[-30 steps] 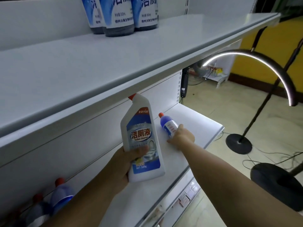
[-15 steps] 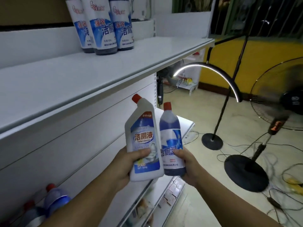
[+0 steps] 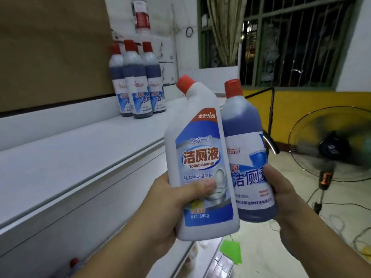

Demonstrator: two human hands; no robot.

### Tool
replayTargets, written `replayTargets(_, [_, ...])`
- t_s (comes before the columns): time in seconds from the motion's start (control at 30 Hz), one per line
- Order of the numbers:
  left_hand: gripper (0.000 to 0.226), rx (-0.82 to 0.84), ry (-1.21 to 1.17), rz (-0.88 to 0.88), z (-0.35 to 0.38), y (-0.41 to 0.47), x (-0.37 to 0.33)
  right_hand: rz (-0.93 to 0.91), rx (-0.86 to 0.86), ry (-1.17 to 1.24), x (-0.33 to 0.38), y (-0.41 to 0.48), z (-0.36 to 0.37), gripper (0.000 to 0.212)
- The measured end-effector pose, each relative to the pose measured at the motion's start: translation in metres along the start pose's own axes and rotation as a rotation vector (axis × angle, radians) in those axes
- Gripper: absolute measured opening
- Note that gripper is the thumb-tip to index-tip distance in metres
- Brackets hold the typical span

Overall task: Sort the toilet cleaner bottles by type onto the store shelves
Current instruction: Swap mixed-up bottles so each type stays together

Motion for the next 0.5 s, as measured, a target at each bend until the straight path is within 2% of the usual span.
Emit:
replayTargets(0.03, [0.044, -0.011, 0.011, 0.030, -0.003, -0.005, -0.011, -0.012, -0.001, -0.038, 0.003, 0.004, 0.011, 0.043])
replayTargets(0.1, [0.045, -0.040, 0.027, 0.093, -0.012, -0.010, -0.030, 0.088, 0.059, -0.074, -0.002, 0.021, 0.030, 0.041])
replayTargets(0.13, [0.047, -0.059, 0.041, 0.125, -0.017, -0.012, -0.039, 0.043, 0.003, -0.159, 0.002, 0.027, 0.038, 0.045])
replayTargets(0.23, [0.050, -0.130, 0.076, 0.194, -0.032, -0.014, -0.062, 0.016, -0.023, -0.298, 0.006, 0.042, 0.064, 0.083])
replayTargets(0.27, [0.048, -0.153, 0.078, 0.210, -0.036, -0.014, -0.068, 0.034, -0.041, -0.313, 0.006, 0.048, 0.070, 0.088])
replayTargets(0.4, [0.044, -0.233, 0.090, 0.239, -0.049, -0.016, -0.083, 0.114, -0.028, -0.301, 0.005, 0.071, 0.084, 0.089])
replayTargets(0.5, [0.049, -0.310, 0.116, 0.241, -0.056, -0.022, -0.088, 0.146, 0.003, -0.270, 0.006, 0.087, 0.090, 0.073])
Point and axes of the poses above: each hand's wrist, its own y-axis towards the middle knuckle, its own z-axis out of the palm, x = y × z, the point moved 1 cm from there along y, towards the middle knuckle, and after that the axes turned 12 degrees about y, right-handed, at the moved point
